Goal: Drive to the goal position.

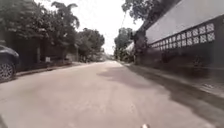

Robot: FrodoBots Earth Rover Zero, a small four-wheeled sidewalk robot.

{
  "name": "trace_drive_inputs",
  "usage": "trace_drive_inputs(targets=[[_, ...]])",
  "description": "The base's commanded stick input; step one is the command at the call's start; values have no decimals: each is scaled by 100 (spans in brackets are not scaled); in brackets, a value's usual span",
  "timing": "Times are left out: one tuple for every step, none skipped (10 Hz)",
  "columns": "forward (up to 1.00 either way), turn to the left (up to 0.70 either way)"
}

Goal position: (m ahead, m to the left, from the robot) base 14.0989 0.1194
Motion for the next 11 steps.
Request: trace_drive_inputs(targets=[[70,0],[70,0],[70,0],[70,0],[70,0],[70,0],[70,0],[70,0],[70,0],[70,0],[70,0]])
